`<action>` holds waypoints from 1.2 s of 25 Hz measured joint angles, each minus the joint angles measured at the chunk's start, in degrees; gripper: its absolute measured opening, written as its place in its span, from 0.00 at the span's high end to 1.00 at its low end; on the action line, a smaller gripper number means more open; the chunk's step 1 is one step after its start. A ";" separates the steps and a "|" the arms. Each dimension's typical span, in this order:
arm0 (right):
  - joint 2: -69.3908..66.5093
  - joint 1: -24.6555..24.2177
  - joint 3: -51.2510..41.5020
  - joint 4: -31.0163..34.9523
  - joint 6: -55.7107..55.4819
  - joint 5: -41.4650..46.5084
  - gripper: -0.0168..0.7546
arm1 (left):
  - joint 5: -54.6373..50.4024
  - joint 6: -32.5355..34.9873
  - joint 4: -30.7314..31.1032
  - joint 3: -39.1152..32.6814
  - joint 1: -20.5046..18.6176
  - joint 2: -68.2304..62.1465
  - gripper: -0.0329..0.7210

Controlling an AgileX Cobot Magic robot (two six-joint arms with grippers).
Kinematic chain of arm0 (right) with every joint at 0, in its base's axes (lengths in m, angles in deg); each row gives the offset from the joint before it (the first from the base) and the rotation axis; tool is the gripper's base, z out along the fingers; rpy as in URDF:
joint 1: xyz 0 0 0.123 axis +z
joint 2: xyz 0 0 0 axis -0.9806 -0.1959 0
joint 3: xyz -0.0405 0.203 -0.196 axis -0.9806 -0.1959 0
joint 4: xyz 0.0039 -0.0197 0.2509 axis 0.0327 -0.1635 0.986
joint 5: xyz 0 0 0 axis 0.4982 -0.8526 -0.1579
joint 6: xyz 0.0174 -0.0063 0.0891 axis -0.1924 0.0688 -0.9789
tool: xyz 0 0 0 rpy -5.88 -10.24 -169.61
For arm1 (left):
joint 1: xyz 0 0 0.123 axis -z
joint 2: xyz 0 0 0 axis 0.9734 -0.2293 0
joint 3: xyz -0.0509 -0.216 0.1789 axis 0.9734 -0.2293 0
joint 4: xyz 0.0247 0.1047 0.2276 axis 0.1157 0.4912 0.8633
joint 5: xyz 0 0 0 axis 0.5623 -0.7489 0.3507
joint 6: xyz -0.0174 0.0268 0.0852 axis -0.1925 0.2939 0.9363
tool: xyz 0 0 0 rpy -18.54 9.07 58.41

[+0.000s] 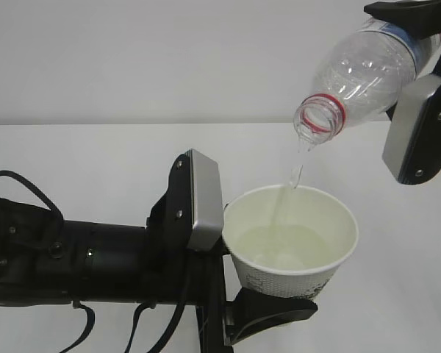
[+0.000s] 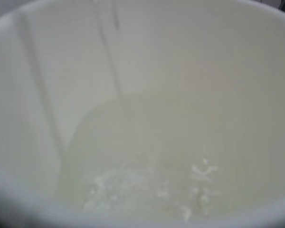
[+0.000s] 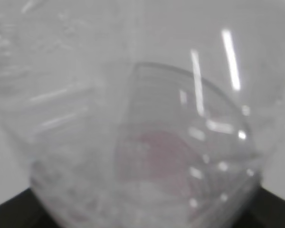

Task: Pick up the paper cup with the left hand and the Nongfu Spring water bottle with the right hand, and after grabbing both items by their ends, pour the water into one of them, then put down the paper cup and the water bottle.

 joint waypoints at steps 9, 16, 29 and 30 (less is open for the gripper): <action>0.00 0.00 0.00 0.00 0.23 0.00 0.32 | 0.00 0.00 0.00 0.00 0.00 0.00 0.28; 0.00 0.00 0.00 0.00 0.65 0.00 0.32 | 0.00 0.00 -0.11 0.00 0.00 0.00 0.28; 0.00 0.00 0.00 0.00 1.25 -0.04 0.32 | 0.00 0.00 -0.58 0.00 0.00 0.00 0.28; 0.00 0.00 0.00 0.00 1.25 -0.04 0.32 | 0.00 0.00 -0.68 0.00 0.00 0.00 0.28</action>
